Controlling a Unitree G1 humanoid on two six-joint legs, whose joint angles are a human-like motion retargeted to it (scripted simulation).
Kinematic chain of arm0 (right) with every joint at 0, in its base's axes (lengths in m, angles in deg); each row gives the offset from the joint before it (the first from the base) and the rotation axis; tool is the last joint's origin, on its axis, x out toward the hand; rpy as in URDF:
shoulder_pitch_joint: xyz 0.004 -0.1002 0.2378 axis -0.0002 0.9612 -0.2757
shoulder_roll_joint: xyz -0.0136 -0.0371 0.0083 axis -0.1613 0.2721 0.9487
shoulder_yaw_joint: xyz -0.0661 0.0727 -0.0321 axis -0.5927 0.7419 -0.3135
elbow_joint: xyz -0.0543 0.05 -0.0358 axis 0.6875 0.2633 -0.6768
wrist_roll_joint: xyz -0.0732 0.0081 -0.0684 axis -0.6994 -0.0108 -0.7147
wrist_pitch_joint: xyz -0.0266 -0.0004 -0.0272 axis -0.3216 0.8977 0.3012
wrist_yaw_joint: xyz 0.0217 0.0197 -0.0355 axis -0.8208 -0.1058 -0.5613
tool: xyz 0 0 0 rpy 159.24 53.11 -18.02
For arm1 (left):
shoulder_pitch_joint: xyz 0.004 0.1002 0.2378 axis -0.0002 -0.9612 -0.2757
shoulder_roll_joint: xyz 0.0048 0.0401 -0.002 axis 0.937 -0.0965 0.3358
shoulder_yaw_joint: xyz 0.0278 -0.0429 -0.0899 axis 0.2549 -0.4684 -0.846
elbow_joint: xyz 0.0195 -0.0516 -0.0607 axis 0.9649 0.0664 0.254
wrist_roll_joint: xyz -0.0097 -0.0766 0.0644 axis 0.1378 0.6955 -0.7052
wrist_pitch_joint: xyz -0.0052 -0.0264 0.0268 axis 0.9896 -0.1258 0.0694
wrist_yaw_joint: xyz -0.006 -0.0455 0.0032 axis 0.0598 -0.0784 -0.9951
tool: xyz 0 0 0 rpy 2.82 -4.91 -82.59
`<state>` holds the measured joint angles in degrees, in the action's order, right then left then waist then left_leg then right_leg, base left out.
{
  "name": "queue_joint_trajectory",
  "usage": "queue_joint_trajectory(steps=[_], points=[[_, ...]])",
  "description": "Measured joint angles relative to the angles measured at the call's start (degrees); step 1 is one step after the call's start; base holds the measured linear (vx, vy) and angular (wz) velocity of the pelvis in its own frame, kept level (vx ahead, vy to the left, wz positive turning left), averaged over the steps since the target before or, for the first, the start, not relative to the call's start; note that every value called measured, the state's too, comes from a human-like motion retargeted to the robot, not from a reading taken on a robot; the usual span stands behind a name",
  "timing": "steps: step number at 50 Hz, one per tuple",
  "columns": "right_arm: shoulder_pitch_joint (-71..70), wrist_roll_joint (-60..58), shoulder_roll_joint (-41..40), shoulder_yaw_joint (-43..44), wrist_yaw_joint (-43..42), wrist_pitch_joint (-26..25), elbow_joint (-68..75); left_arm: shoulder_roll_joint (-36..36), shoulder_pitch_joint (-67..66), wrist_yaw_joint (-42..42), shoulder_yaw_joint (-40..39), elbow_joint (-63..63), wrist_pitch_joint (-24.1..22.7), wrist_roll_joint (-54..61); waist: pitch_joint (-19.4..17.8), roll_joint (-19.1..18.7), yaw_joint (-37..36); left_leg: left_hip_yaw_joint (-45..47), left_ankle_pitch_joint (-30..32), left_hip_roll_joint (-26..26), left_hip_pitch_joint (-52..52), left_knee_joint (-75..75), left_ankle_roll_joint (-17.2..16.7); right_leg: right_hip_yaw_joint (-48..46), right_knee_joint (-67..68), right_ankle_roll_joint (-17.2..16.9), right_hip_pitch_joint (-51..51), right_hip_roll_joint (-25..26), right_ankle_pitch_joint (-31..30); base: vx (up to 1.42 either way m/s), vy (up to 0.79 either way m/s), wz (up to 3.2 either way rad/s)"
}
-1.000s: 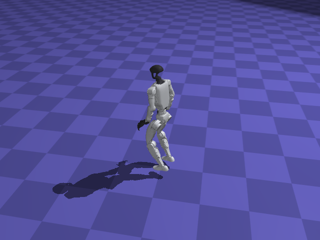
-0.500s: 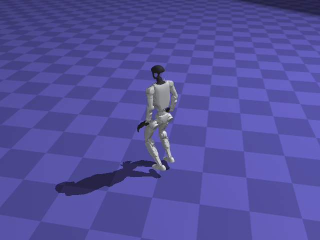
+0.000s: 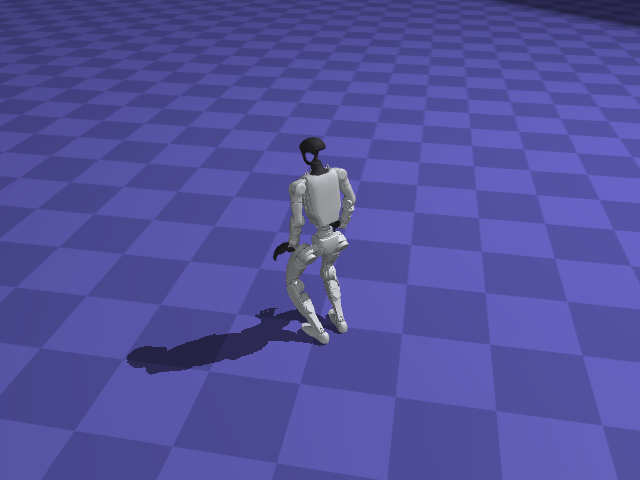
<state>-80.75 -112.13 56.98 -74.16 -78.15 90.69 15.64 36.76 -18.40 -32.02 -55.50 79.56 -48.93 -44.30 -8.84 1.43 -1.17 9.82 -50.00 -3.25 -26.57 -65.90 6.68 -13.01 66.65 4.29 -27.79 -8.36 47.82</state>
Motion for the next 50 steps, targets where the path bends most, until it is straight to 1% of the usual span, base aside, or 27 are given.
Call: queue_joint_trajectory(steps=[2, 3, 5, 8, 11, 13, 14, 15, 17, 18, 20, 21, 22, 26, 27, 29, 33, 36, 38, 40, 41, 42, 43, 45, 47, 48, 50], points=[[-1.3, -0.1, -0.7, -0.5, -0.1, -0.1, 1.6, -1.2, 1.5, -0.5, -0.8, 2.8, 0.2, 1.7, -1.2, 0.4, 0.5, 0.6, 0.4, 0.3, 0.0, 0.0, 1.1, -1.3, 2.4, 0.6, -0.6, -1.9, -1.0, -0.04, -0.01, 0.05], [-1.6, 0.3, -1.0, -1.1, 0.4, 0.2, 2.1, -1.6, 1.9, -0.1, -1.1, 4.4, 0.2, 2.0, -1.5, -0.3, 0.6, 0.4, 1.4, -0.2, 1.4, 1.6, 0.3, -2.0, 0.5, 0.1, 0.5, -1.2, -4.2, 0.0, 0.0, 0.0], [-0.4, 2.4, -0.9, -1.5, 1.9, 0.6, 1.8, -2.0, 0.2, 1.5, -0.8, 6.0, 0.8, 1.6, -0.6, -1.2, 1.3, -1.1, 11.4, 0.2, 4.3, 8.7, -3.0, -1.0, -5.4, -2.1, 2.3, 1.1, -13.3, 0.0, 0.0, 0.0], [1.9, 6.1, 0.0, -1.3, 4.6, 0.9, 0.9, -1.6, -2.8, 4.8, -0.5, 6.9, 1.6, 1.0, 2.3, -1.7, 3.1, -1.5, 23.3, 1.0, 5.1, 16.0, -5.7, 0.8, -10.2, -5.0, 1.6, 2.0, -23.6, 0.0, 0.0, 0.0], [3.4, 8.0, 0.8, 0.3, 4.7, 1.7, 0.2, -1.1, -4.2, 5.8, -0.5, 7.9, 1.1, 1.2, 3.4, -1.7, 3.9, -2.0, 24.7, 1.6, 4.1, 16.7, -5.8, 2.6, -13.2, -6.9, 1.2, 3.4, -27.1, 0.0, 0.0, 0.0], [4.0, 8.4, 1.4, 1.3, 3.3, 2.3, -0.2, -1.0, -4.9, 4.8, -1.0, 8.3, 1.0, 1.4, 3.2, -1.4, 4.0, -2.4, 21.2, 1.7, 3.0, 13.7, -4.8, 3.8, -12.7, -7.0, 0.9, 4.3, -25.3, 0.01, -0.02, -0.09], [4.1, 8.0, 1.7, 1.6, 2.4, 2.6, -0.5, -1.0, -5.0, 3.7, -1.5, 8.5, 0.9, 1.7, 2.7, -1.2, 4.0, -2.7, 17.2, 1.6, 2.1, 10.6, -3.9, 4.3, -10.8, -6.3, 0.5, 4.6, -21.8, 0.01, -0.04, -0.28], [4.1, 7.5, 2.0, 1.8, 1.3, 2.9, -0.7, -1.0, -5.0, 2.3, -2.1, 8.6, 0.8, 2.2, 2.1, -1.0, 3.8, -3.0, 12.3, 1.5, 1.2, 6.9, -2.9, 4.7, -8.2, -5.4, 0.0, 5.0, -17.4, 0.02, -0.04, -0.37], [3.4, 5.3, 2.1, 2.6, -1.8, 3.3, -0.9, -1.0, -4.0, -1.5, -3.9, 9.1, 0.9, 3.9, -0.6, -0.7, 3.8, -2.8, 1.3, 0.6, -1.4, -2.2, -0.5, 4.4, 0.6, -2.3, -2.0, 4.6, -4.5, -0.02, -0.06, -0.15], [2.7, 4.3, 1.7, 3.2, -3.4, 3.2, -0.5, -1.3, -3.0, -2.9, -5.0, 9.7, 1.3, 4.7, -1.7, 0.1, 4.4, -2.6, 0.3, 1.3, -3.1, -4.1, 0.6, 4.0, 4.3, -1.2, -3.4, 3.0, -0.5, -0.06, -0.07, 0.28], [2.4, 3.6, -0.2, 3.8, -5.4, 3.0, 0.2, -2.0, -1.6, -4.2, -6.8, 10.4, 1.7, 5.5, -1.9, 1.5, 5.1, -2.1, 0.0, 2.4, -3.8, -4.7, 1.4, 3.1, 6.9, -0.1, -4.3, 0.6, 1.6, 0.03, -0.05, 0.18], [2.9, 3.6, -1.5, 3.5, -5.4, 2.8, 0.3, -2.1, -2.0, -3.4, -7.1, 10.4, 2.0, 4.6, -2.2, 0.6, 4.1, -2.3, 0.6, 0.7, -0.6, -3.1, -0.1, 2.1, 3.1, -0.3, -0.9, 2.4, -1.7, 0.16, -0.02, -0.41], [3.7, 3.7, -2.5, 3.2, -5.1, 2.5, 0.4, -2.2, -2.7, -2.4, -7.1, 10.2, 2.3, 3.5, -2.0, -0.2, 3.3, -2.5, 3.5, -0.5, 2.4, -0.2, -1.8, 1.4, -1.6, -1.1, 2.4, 4.0, -6.4, 0.18, -0.01, -0.48], [7.5, 6.6, -3.5, 2.5, 0.2, 0.2, -0.4, -1.9, -6.8, 4.1, -4.5, 8.6, 4.6, -2.1, 3.6, -0.5, 3.0, -1.5, 35.9, -0.7, 9.6, 21.0, -9.0, 1.5, -24.2, -10.0, 10.5, 5.2, -37.4, 0.11, -0.02, 0.05], [7.8, 7.1, -3.1, 2.1, 1.6, -0.4, -0.5, -1.6, -7.4, 5.5, -4.1, 8.1, 4.7, -2.7, 4.7, -0.5, 3.0, -1.1, 41.6, -0.6, 9.8, 23.5, -9.9, 1.6, -26.5, -11.2, 10.7, 4.9, -42.6, 0.06, 0.0, -0.11], [8.3, 7.4, -2.4, 1.5, 3.2, -1.1, -0.7, -1.2, -8.4, 7.1, -3.3, 7.2, 4.5, -3.0, 5.6, -0.6, 2.6, -0.8, 44.4, -0.4, 9.0, 22.9, -10.2, 1.9, -26.0, -11.7, 10.0, 4.2, -45.3, 0.0, 0.0, 0.0], [7.8, 8.1, -1.2, 1.9, 4.4, -1.1, -0.9, -0.1, -8.9, 9.3, -1.8, 5.1, 3.1, -2.0, 5.6, -0.6, 1.7, -2.0, 39.5, 1.1, 7.3, 19.5, -8.7, 3.0, -22.3, -11.3, 8.2, 3.3, -43.0, 0.0, 0.0, 0.0], [7.1, 8.0, -0.6, 2.2, 4.0, -1.1, -0.9, 0.2, -8.5, 9.0, -1.3, 4.0, 2.6, -1.5, 5.1, -0.3, 1.0, -3.8, 31.2, 2.5, 6.0, 14.9, -6.9, 4.4, -17.9, -10.1, 6.8, 3.2, -36.5, -0.07, 0.02, -0.2], [5.9, 6.7, -0.3, 2.1, 3.6, -1.2, -0.7, 0.3, -7.4, 7.3, -1.4, 3.1, 2.2, -0.6, 3.9, 0.0, 0.4, -5.1, 21.2, 3.4, 4.9, 9.4, -4.8, 5.4, -12.2, -8.2, 5.5, 3.2, -26.9, -0.1, 0.01, -0.29], [4.0, 4.2, -0.2, 1.6, 2.7, -1.6, -0.3, 0.5, -5.5, 4.1, -1.7, 2.5, 2.1, 1.1, 1.4, 0.2, 0.0, -5.3, 7.7, 3.4, 3.1, 1.2, -2.1, 5.7, -3.4, -5.0, 3.5, 2.9, -12.6, -0.14, 0.0, -0.27], [2.6, 2.9, -0.5, 1.5, 2.0, -2.1, 0.5, 0.3, -4.1, 2.3, -2.1, 2.4, 2.1, 1.9, -0.3, 0.6, 0.3, -4.8, 3.1, 3.5, 1.7, -2.0, -0.7, 5.4, 0.9, -3.5, 2.0, 2.0, -6.5, -0.18, -0.02, -0.01], [1.2, 1.9, -0.9, 1.3, 1.3, -2.5, 1.4, 0.2, -2.6, 0.8, -2.5, 2.5, 2.3, 2.7, -1.7, 1.2, 0.6, -4.1, 0.0, 3.8, 0.2, -4.3, 0.7, 5.0, 4.5, -2.3, 0.6, 0.6, -1.7, -0.23, -0.03, 0.33], [-0.2, 1.3, -1.5, 1.3, 0.7, -3.0, 2.6, -0.1, -0.9, -0.3, -2.8, 2.7, 2.5, 3.3, -2.7, 2.1, 1.3, -3.0, 0.0, 4.3, -1.2, -4.9, 2.0, 4.4, 7.0, -1.6, -0.9, -1.7, 0.5, -0.22, -0.03, 0.42], [-1.6, 1.3, -3.0, 0.6, 0.2, -3.6, 4.4, -0.8, 1.2, -1.0, -3.1, 2.8, 2.7, 3.7, -3.1, 3.1, 2.4, -1.9, 0.0, 5.0, -2.1, -4.4, 3.0, 3.5, 8.0, -1.0, -2.1, -3.9, 1.0, -0.13, -0.02, 0.16], [-1.8, 2.6, -4.3, 0.0, 0.5, -3.6, 5.4, -0.4, 1.4, 0.0, -2.7, 1.4, 2.6, 2.2, -3.5, 1.4, 1.4, -2.0, 0.9, 2.7, 1.1, -0.9, 1.4, 2.1, 1.5, -1.5, 1.1, -1.1, -3.8, -0.01, 0.0, -0.51], [-1.1, 3.5, -4.5, 0.1, 0.9, -3.5, 5.3, -0.2, 0.9, 0.8, -2.0, 0.6, 2.7, 1.1, -3.0, 0.5, 0.9, -2.4, 3.5, 2.0, 2.7, 2.4, 0.1, 1.6, -2.8, -2.2, 2.9, 0.4, -7.4, -0.02, -0.01, -0.43], [0.4, 5.2, -4.3, 0.7, 2.1, -3.4, 4.6, 0.6, -0.5, 2.6, -0.5, -1.3, 2.9, -1.4, -1.4, -0.1, 0.8, -2.7, 12.4, 1.9, 5.1, 10.2, -2.7, 2.0, -10.9, -5.0, 4.9, 2.2, -16.5, -0.05, -0.02, -0.13]])
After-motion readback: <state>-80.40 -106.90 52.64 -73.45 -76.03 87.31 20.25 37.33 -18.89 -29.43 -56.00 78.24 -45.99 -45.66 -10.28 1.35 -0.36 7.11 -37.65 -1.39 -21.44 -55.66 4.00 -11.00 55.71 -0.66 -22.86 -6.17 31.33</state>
